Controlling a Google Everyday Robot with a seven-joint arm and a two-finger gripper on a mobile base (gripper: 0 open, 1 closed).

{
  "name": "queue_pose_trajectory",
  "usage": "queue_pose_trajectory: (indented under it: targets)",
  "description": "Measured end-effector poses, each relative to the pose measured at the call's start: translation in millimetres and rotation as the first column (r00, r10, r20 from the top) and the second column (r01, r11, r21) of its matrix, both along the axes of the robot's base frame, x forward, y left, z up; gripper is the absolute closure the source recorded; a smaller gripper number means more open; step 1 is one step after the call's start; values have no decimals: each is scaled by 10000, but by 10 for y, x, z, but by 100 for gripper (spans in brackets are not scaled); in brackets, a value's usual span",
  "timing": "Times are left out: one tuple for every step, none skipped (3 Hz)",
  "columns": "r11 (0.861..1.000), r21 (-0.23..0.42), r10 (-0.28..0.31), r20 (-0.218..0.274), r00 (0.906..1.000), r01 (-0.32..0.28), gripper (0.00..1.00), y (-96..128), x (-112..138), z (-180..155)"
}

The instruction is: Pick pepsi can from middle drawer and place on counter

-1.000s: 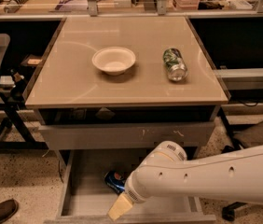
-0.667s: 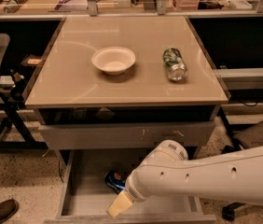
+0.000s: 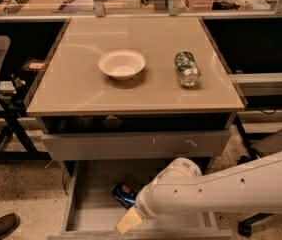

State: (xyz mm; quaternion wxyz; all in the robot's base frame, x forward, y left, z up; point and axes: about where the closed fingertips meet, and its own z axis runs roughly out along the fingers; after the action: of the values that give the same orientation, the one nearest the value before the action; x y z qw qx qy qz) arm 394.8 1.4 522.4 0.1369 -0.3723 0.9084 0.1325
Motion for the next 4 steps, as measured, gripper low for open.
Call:
queue_pose_trajectory:
  targets:
    - [9989, 432, -187, 183, 9997, 179, 0, 64, 159, -151]
    - [9946, 978, -307, -274, 9992, 333, 0, 225, 220, -353]
    - [9945, 1026, -176, -373, 9992, 214, 0, 244, 208, -418]
    - [9933, 1123, -269, 69, 9996, 260, 0, 262, 343, -392]
